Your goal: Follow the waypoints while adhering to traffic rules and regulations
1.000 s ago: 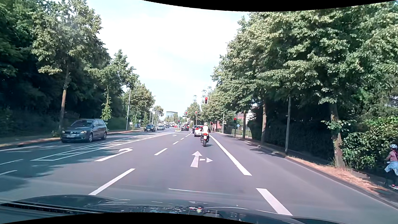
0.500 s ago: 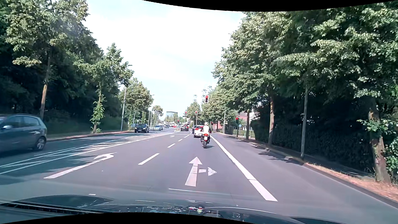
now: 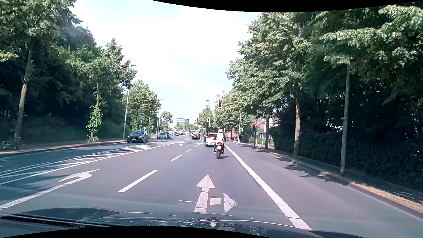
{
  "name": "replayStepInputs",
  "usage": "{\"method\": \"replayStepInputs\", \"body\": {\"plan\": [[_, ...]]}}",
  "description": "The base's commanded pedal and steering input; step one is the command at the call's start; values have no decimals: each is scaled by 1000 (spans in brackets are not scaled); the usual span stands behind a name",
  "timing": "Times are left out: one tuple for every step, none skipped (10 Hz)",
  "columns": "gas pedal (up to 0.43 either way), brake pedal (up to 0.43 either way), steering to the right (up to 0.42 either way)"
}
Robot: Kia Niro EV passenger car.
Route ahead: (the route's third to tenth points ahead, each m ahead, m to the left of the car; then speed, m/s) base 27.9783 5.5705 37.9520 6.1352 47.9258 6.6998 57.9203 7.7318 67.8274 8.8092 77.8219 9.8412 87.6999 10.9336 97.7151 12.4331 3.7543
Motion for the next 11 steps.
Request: {"method": "replayStepInputs", "body": {"plan": [[0, 0, -4], [0, 0, -3], [0, 0, -4], [0, 0, -4], [0, 0, -4], [0, 0, -3], [0, 0, -3], [0, 0, -3], [0, 0, -2], [0, 0, -2], [0, 0, -2]]}}
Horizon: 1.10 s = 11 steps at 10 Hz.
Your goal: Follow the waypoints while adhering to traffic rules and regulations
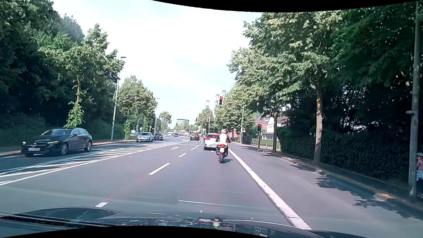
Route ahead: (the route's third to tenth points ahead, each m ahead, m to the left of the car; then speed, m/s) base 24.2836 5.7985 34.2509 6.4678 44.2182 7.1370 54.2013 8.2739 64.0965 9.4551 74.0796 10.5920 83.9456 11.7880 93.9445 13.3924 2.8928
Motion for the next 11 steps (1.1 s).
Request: {"method": "replayStepInputs", "body": {"plan": [[0, 0, -2], [0, 0, -3], [0, 0, -3], [0, 0, -3], [0, 0, -3], [0, 0, -3], [0, 0, -3], [0, 0, -3], [0, 0, -3], [0, 0, -3], [0, 0, -3]]}}
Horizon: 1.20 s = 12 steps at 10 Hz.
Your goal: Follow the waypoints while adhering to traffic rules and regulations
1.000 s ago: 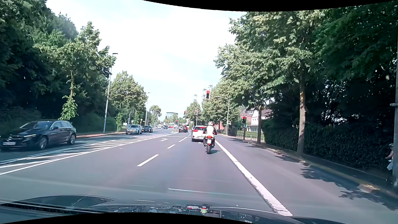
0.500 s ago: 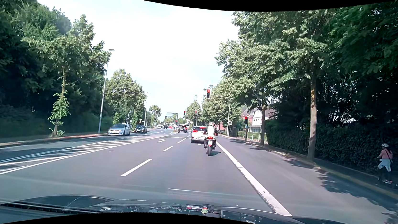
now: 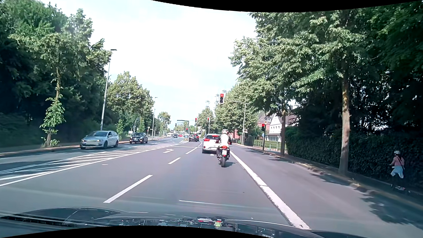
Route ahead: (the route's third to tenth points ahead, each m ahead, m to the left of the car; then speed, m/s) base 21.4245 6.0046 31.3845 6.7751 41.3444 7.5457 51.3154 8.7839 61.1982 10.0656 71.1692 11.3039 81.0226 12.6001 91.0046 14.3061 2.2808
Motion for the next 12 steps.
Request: {"method": "replayStepInputs", "body": {"plan": [[0, 0, -3], [0, 0, -3], [0, 0, -3], [0, 0, -3], [0, 0, -2], [0, 0, 2], [0, 0, 1], [0, 0, 0], [0, 0, 0], [0, 0, 0], [0, 0, 1], [0, 0, 1]]}}
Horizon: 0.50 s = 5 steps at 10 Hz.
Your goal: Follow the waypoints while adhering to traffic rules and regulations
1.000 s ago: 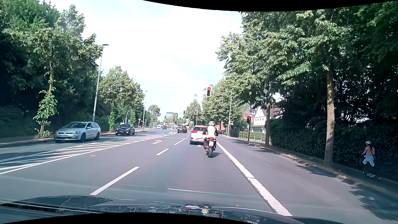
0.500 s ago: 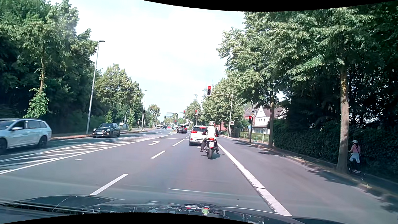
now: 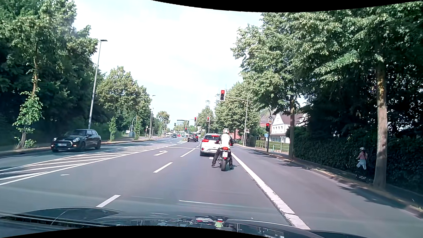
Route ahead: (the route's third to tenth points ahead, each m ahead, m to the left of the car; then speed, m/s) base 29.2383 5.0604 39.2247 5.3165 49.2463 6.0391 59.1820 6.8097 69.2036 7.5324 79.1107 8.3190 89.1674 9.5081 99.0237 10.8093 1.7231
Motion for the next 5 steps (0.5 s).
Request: {"method": "replayStepInputs", "body": {"plan": [[0, 0, 3], [0, 0, 4], [0, 0, 5], [0, 0, 5], [0, 0, 6]]}}
